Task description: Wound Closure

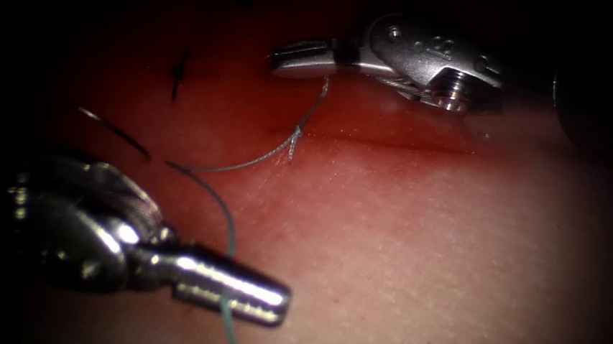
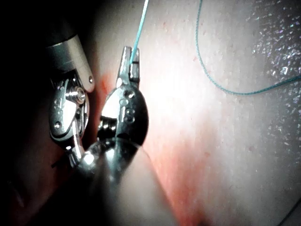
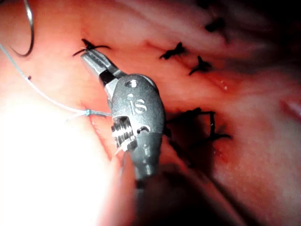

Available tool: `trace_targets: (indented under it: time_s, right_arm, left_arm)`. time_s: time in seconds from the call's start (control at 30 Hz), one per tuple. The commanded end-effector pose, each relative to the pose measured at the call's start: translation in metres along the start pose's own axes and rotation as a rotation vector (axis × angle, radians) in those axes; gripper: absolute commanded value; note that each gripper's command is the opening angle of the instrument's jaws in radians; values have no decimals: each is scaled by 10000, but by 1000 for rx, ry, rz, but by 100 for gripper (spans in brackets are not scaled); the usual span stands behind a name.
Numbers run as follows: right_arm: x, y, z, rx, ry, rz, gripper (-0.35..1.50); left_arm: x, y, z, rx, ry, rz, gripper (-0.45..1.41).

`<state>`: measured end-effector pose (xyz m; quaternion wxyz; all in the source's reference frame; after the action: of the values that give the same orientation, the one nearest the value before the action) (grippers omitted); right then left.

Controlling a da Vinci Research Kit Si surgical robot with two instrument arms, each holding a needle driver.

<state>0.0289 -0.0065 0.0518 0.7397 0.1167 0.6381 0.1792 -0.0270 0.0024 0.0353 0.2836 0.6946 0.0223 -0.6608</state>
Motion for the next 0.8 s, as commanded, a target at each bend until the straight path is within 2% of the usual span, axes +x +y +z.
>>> trace_targets:
  time_s: [0.03,0.2,0.27,0.47,0.63,0.8]
  right_arm:
    - [3,-1,25,6,17,-2,-35]
    - [-1,-14,59,43,39,-27,-35]
    - [-2,-17,64,53,41,-32,-35]
    - [-6,-47,96,177,68,-61,-35]
    - [-5,-58,102,230,84,-47,-35]
    - [-8,-72,105,342,119,-32,-35]
  left_arm:
    - [-4,-6,4,-7,3,2,-45]
    - [5,-17,3,-34,15,44,-45]
    - [6,-19,2,-36,17,48,-45]
    - [8,-41,-12,-45,1,66,-45]
    - [7,-45,-17,-47,-4,73,-45]
    - [0,-50,-26,-50,-6,91,-45]
